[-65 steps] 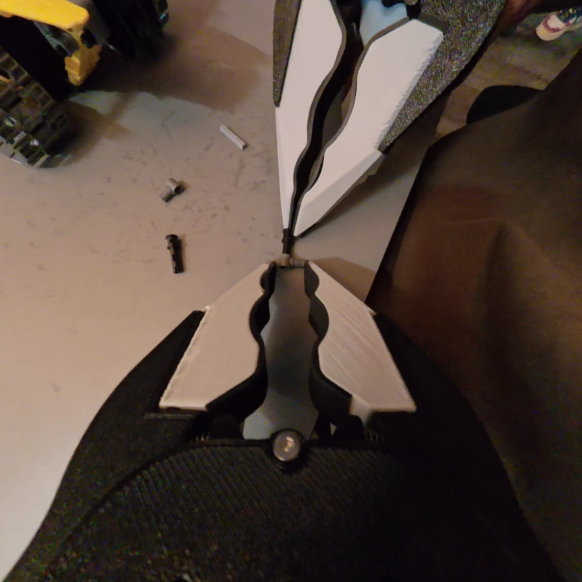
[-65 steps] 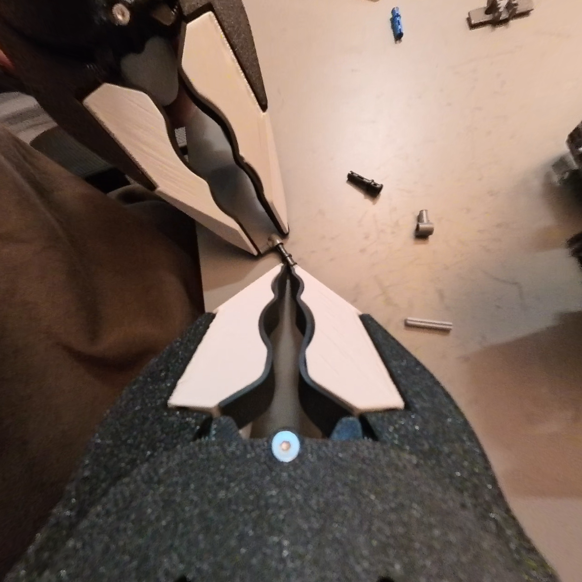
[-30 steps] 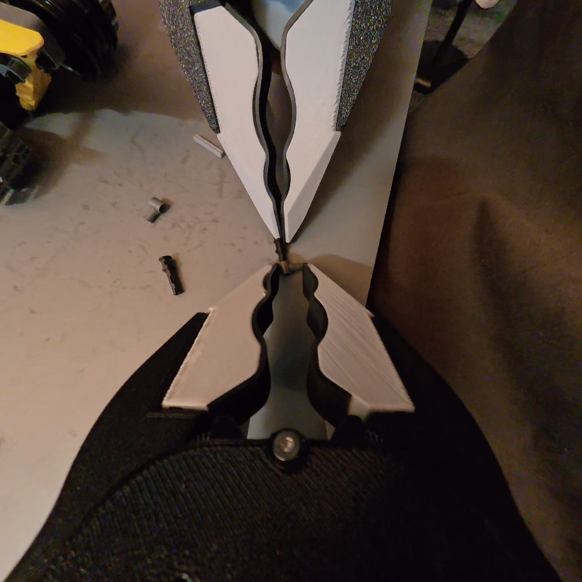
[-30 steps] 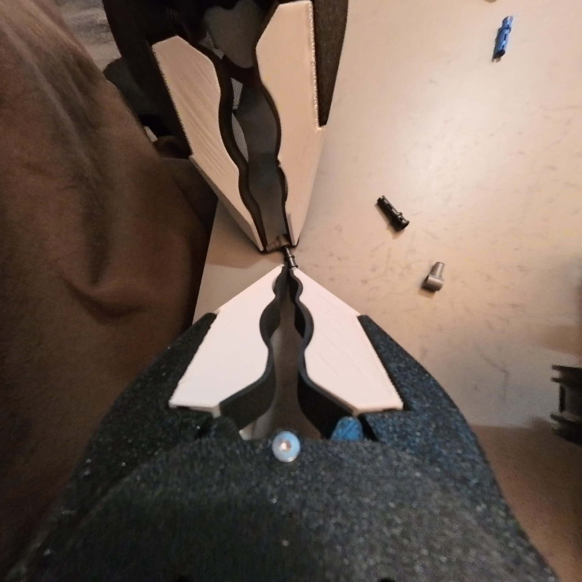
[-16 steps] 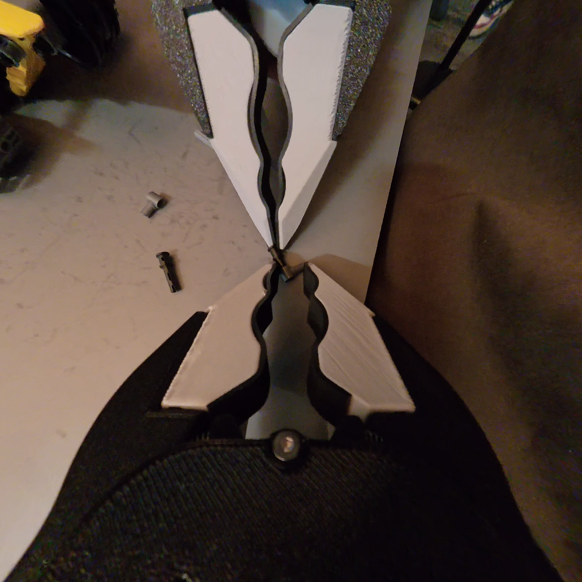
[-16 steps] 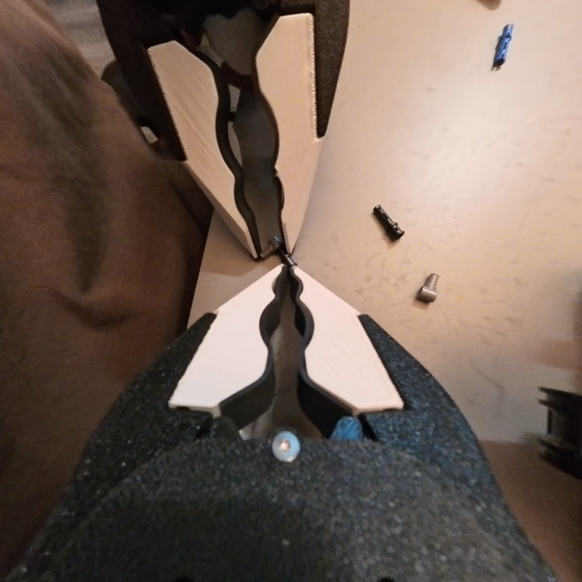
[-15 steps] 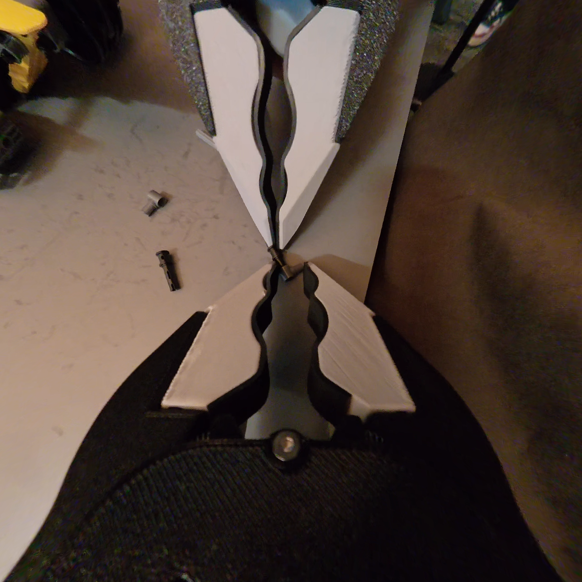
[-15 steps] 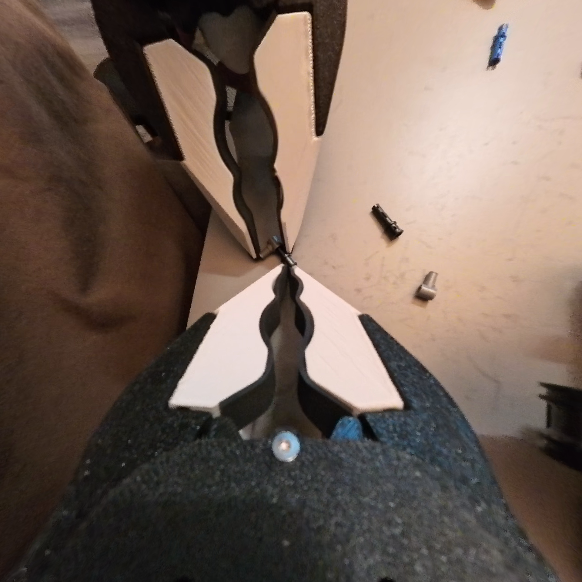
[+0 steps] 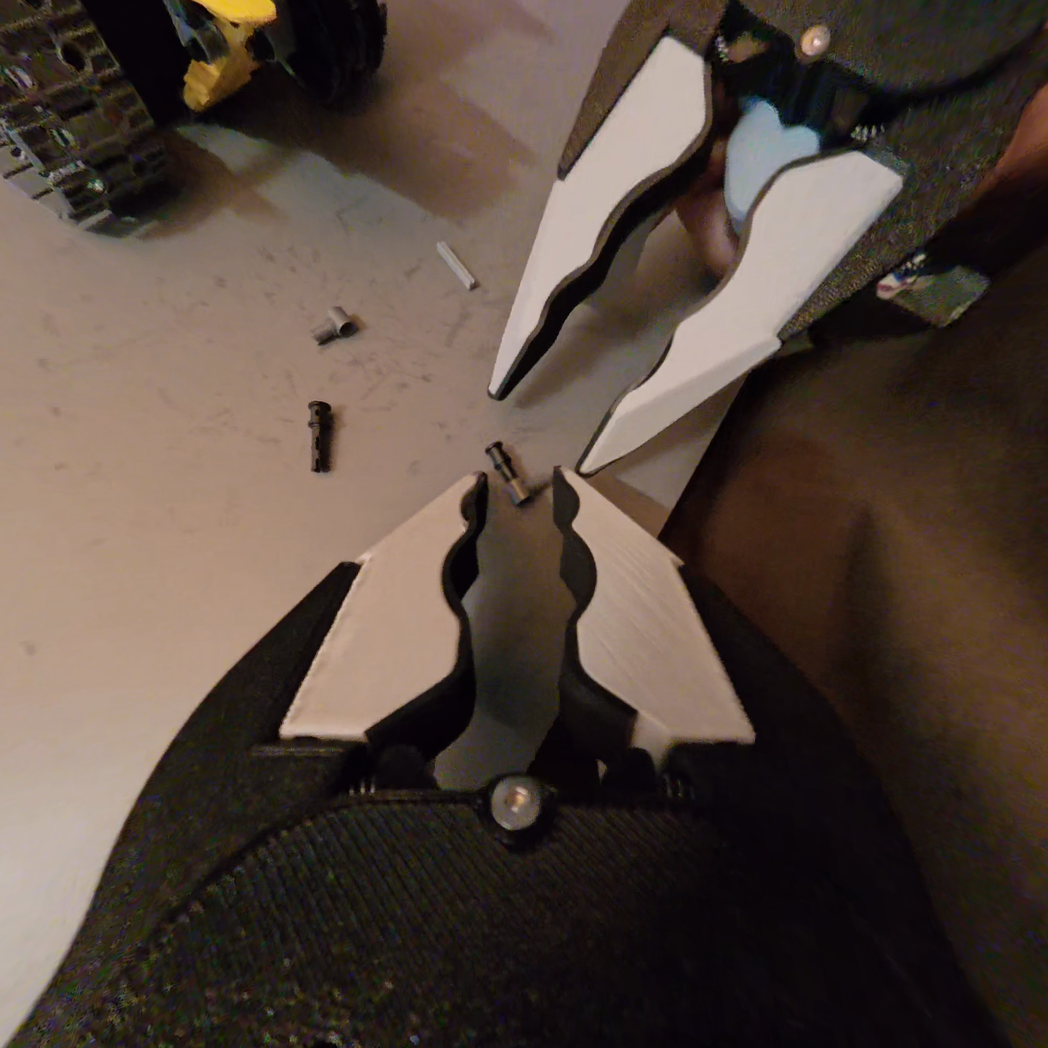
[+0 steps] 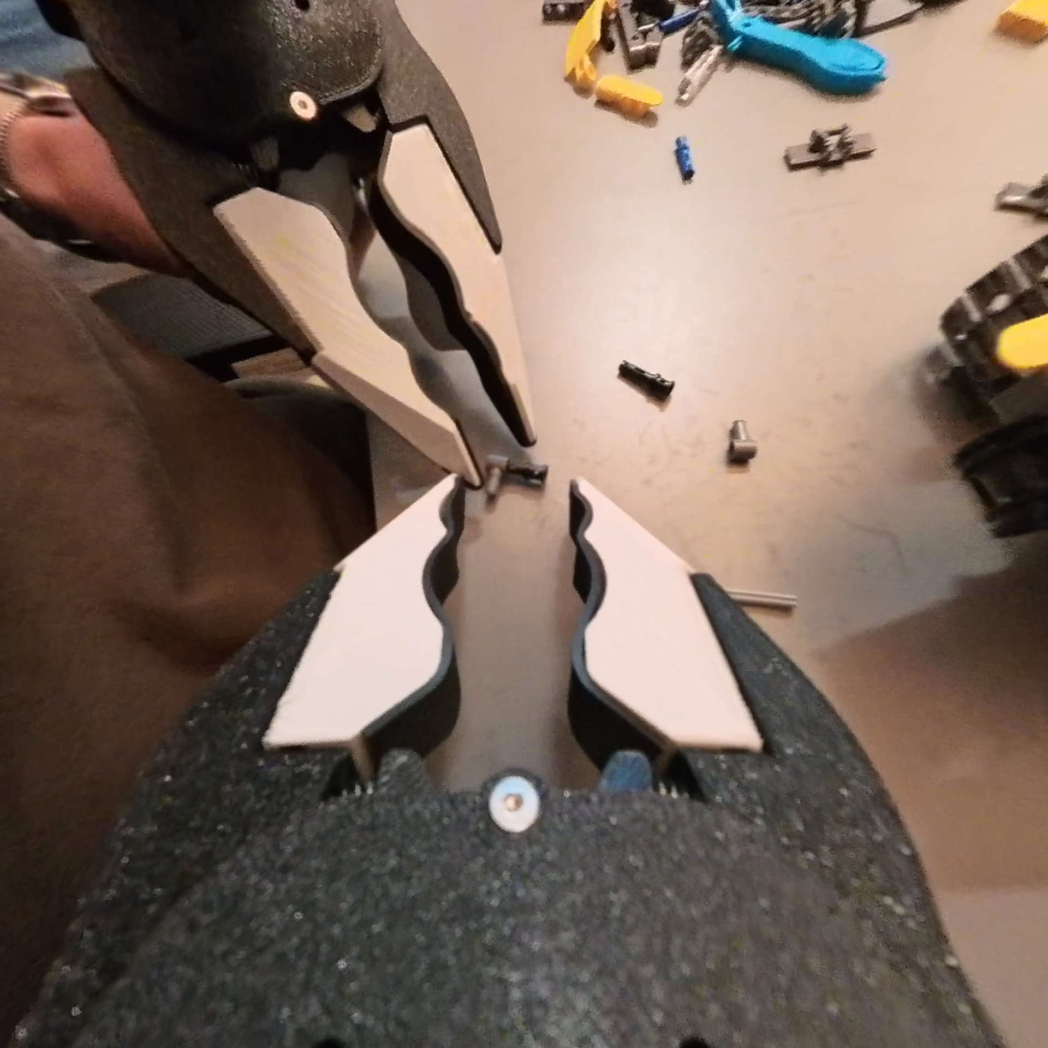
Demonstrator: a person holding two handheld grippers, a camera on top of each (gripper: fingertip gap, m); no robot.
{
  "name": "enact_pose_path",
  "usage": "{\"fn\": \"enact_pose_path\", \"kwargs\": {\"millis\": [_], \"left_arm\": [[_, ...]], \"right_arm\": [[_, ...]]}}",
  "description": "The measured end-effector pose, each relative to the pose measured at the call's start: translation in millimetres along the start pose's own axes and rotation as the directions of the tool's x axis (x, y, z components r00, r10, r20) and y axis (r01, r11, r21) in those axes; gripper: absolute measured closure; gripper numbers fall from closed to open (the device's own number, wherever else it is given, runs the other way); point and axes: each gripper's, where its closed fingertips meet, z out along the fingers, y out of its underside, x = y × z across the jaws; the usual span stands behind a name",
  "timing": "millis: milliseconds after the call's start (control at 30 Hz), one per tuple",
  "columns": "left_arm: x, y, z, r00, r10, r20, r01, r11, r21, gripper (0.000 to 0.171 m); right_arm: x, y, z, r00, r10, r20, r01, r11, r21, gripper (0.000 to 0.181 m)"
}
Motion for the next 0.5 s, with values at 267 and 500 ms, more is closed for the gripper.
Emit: {"fn": "enact_pose_path", "kwargs": {"millis": [267,500], "left_arm": [[3,5,-15,0.996,0.087,-0.034,-0.087,0.996,0.002,0.131],[-8,12,-8,0.969,0.246,-0.004,-0.245,0.965,-0.089,0.143]], "right_arm": [[-6,3,1,0.999,-0.023,-0.038,0.022,1.0,-0.021,0.143],[-2,8,13,0.99,-0.111,-0.09,0.102,0.99,-0.098,0.146]]}}
